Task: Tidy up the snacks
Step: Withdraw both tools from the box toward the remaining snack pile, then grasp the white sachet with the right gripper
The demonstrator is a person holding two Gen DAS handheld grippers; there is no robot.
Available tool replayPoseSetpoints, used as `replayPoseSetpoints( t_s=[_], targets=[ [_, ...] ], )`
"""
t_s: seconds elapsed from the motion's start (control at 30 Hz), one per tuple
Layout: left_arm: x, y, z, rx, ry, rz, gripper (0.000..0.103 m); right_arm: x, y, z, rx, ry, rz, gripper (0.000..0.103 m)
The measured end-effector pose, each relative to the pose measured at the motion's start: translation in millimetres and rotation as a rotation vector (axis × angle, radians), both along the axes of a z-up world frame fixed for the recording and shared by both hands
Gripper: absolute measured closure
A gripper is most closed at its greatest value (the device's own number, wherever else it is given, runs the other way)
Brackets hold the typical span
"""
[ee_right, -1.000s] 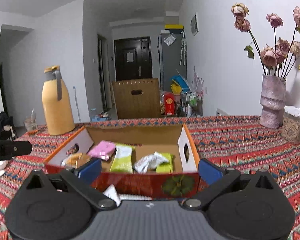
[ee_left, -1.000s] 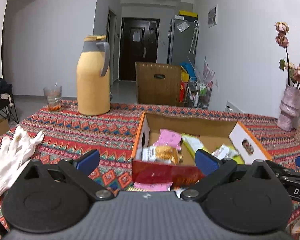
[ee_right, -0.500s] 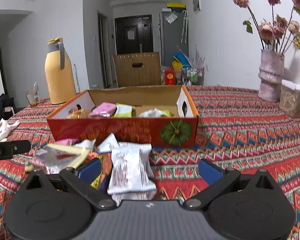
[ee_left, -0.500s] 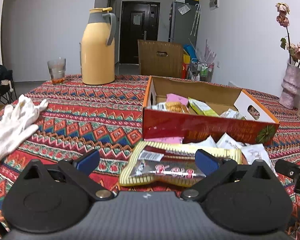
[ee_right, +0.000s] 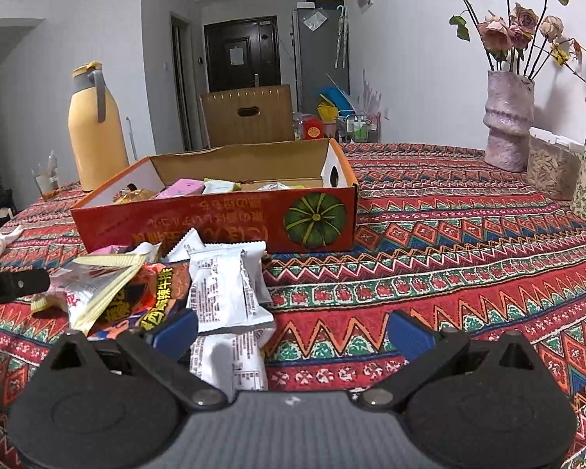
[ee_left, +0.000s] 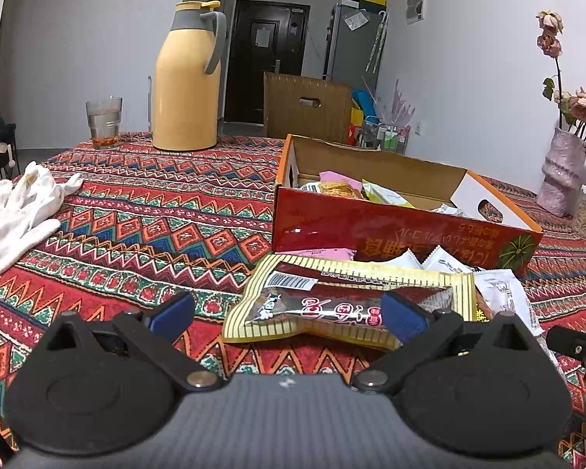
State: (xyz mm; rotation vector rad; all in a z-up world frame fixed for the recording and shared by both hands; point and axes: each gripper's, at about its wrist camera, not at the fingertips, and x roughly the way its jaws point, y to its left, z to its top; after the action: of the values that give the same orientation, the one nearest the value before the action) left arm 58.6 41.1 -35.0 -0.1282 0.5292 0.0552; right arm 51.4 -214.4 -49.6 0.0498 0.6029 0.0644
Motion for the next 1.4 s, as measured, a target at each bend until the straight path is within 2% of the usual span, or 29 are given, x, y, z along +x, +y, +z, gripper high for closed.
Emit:
replayPoseSetpoints(
  t_s=[0.43,0.53,0.73,0.8,0.83,0.93,1.17,1.4],
  targets=[
    [3,5,-2,-0.033,0.017,0.007,0.0,33,27,3,-0.091,0.029,0.05,0.0],
    [3,6,-3,-0.04,0.022,0.007,0.0,41,34,4,-0.097,0.028,0.077,0.006],
    [5,7,-4,-0.052,0.031,0.008,0.0,56,37,-5,-0.077,0.063,0.096,0.033],
    [5,7,-4,-0.053,0.032,0.007,0.0,58,36,-9,-0.054,0.082,0.115,0.052],
    [5,7,-4,-0.054,0.033,0.007,0.0,59,35,-11,-0.038,0.09,0.127,0.055],
    [6,8,-4,-0.054,0.039,0.009,0.0,55,33,-13,-0.016,0.073,0.125,0.058],
    [7,8,-6,-0.055,0.047,0.014,0.0,37,15,1,0.033,-0.036,0.062,0.059],
    [8,7,-4,-0.041,0.056,0.03,0.0,42,-18,1,0.063,-0.055,-0.032,0.058]
  ],
)
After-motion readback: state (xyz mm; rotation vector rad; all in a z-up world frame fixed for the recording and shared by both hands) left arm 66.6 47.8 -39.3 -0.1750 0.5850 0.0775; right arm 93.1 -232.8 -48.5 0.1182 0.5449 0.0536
